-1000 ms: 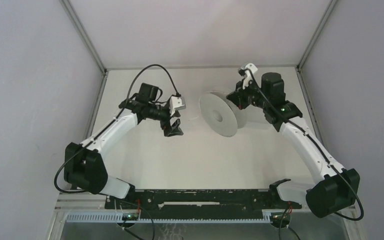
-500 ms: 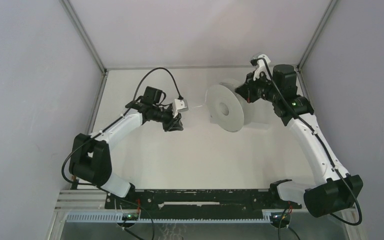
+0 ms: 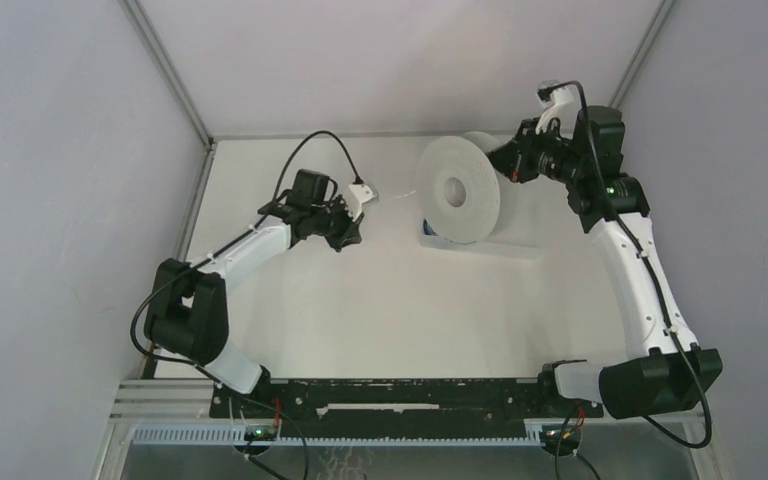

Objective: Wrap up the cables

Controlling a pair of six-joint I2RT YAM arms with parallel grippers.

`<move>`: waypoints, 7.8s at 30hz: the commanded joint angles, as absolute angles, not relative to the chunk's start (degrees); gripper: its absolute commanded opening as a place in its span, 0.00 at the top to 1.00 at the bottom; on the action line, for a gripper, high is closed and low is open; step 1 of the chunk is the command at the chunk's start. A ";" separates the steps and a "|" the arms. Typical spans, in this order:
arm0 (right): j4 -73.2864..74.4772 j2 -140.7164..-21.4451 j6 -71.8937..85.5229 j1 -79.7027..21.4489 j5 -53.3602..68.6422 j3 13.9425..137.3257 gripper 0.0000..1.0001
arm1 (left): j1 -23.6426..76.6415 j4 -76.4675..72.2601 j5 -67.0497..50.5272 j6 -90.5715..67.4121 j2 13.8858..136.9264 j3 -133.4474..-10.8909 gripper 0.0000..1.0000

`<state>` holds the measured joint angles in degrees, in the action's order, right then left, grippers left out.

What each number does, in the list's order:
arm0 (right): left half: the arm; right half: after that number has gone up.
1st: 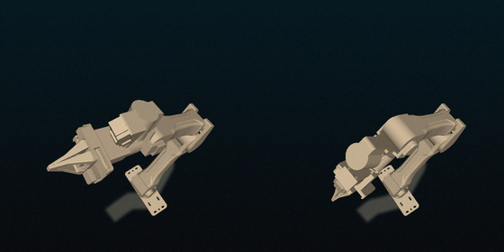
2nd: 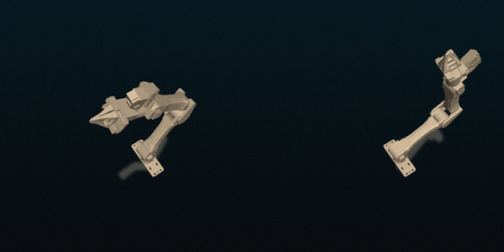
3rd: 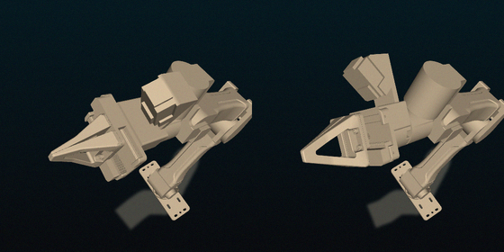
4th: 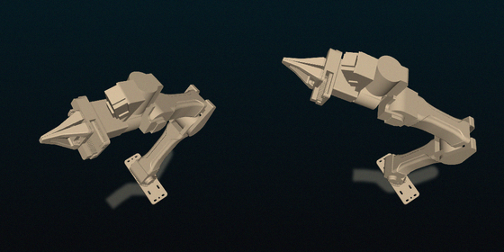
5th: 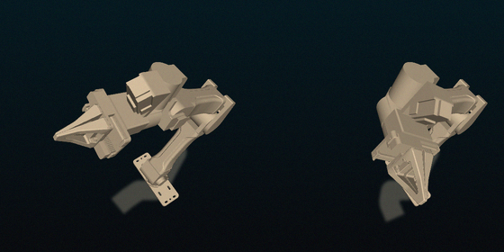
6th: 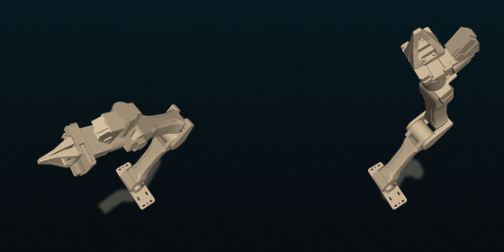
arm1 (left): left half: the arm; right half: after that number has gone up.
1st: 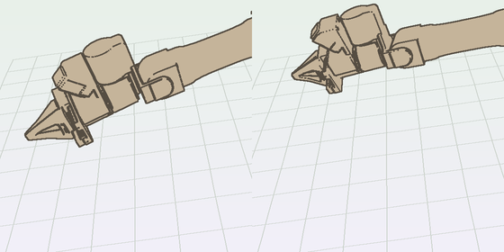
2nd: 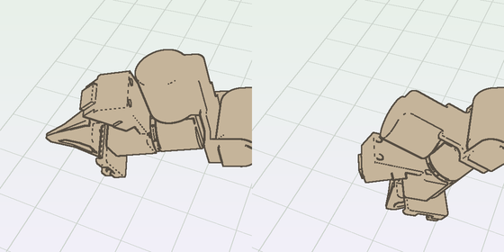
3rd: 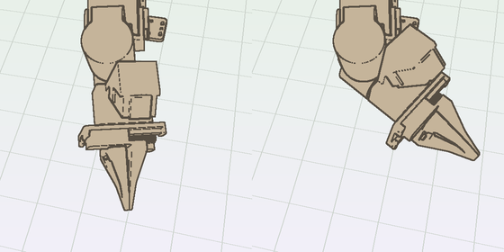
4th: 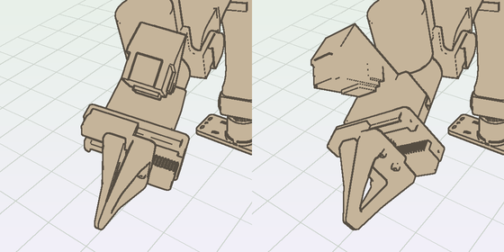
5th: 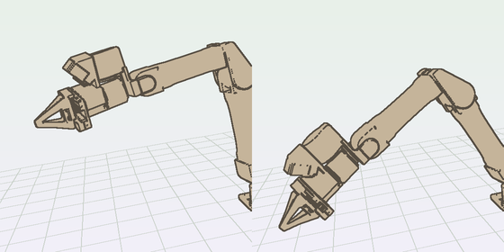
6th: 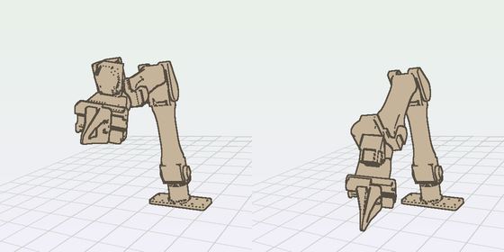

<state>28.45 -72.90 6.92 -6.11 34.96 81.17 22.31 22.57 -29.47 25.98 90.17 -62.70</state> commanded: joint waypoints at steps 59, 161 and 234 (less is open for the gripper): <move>14.31 -82.11 -3.61 -33.02 -13.45 77.55 1.00 | 38.15 49.24 -34.11 24.78 90.81 -99.97 0.99; 16.90 -77.86 1.22 -23.28 14.90 76.09 1.00 | 24.79 21.80 -46.28 31.07 88.78 -70.21 0.58; 15.45 -73.95 -1.79 -25.58 10.05 71.19 1.00 | 28.38 47.36 -41.10 41.83 86.49 -95.56 1.00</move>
